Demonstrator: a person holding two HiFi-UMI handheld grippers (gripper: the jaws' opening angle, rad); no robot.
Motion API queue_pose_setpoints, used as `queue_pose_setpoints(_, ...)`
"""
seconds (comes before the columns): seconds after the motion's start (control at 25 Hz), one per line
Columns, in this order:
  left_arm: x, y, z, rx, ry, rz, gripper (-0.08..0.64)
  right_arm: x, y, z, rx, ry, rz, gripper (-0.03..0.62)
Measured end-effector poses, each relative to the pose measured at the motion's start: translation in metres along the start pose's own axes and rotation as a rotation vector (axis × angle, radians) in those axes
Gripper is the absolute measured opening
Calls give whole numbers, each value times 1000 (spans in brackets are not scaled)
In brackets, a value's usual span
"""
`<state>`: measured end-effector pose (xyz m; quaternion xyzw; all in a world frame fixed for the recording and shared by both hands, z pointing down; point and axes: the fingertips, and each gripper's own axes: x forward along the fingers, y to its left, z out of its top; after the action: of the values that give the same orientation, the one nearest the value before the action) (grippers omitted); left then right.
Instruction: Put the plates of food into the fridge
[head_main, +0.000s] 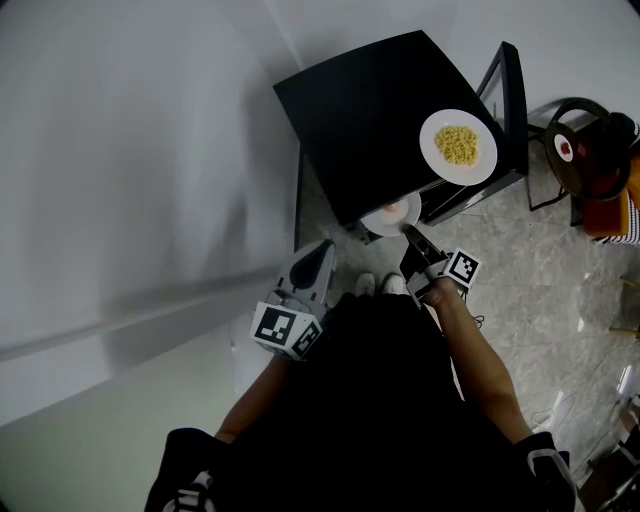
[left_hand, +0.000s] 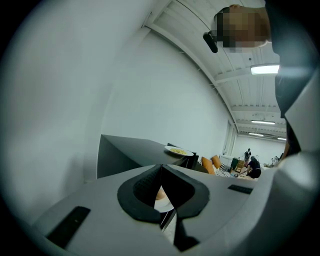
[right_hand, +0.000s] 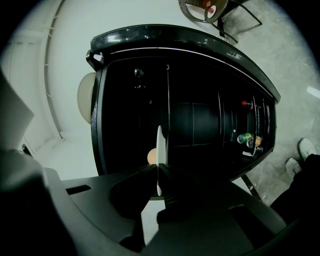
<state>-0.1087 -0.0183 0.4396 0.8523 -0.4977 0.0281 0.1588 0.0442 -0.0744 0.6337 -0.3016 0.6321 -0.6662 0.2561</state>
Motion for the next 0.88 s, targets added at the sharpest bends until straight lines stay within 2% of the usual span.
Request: queue_pose_setpoints(0.88, 4, 9, 6, -14, 7, 18, 23, 36, -9, 3, -20, 9, -109, 29)
